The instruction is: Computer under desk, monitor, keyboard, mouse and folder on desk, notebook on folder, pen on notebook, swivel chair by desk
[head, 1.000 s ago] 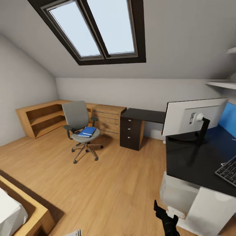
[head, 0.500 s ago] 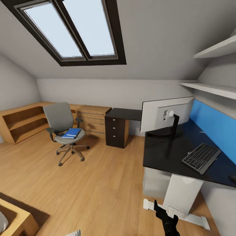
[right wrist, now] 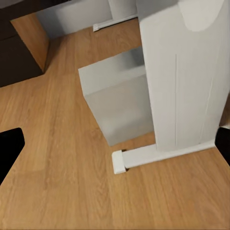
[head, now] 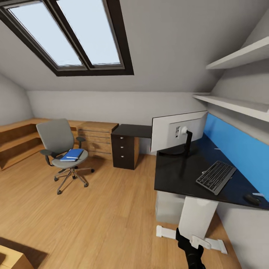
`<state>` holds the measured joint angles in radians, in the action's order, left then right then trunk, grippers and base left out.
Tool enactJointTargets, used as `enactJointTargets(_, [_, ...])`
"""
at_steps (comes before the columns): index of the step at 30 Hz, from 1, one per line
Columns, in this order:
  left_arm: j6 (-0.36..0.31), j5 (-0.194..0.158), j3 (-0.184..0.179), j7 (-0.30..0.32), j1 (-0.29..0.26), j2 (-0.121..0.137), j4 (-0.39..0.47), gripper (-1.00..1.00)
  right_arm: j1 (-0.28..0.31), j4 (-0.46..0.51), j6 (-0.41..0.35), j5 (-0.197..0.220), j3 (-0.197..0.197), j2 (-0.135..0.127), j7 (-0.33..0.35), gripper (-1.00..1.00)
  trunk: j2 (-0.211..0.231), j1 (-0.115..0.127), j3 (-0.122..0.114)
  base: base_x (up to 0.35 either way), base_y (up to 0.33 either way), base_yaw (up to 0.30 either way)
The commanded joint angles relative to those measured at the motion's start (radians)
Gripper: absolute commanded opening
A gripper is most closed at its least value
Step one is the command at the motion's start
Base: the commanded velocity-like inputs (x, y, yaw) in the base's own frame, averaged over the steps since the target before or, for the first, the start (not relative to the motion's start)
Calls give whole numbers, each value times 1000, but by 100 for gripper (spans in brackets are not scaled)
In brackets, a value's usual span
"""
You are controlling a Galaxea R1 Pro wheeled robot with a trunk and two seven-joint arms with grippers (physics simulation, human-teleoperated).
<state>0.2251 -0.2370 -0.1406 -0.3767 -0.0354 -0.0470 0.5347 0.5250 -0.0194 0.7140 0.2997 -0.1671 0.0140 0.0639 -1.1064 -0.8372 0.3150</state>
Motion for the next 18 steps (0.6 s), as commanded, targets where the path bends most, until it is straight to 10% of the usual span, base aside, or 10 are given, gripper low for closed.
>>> enactJointTargets(1, [5, -11, -8, 1, -7, 4, -21, 100, 1, -2, -1, 2, -8, -1, 7, 100, 6, 4, -2, 0, 0, -7])
enactJointTargets(18, [11, -11, -4, 92, -34, 24, -79, 100, 1, -2, -54, 2, -8, 3, 7, 100, 125, 69, -55, 0, 0, 0])
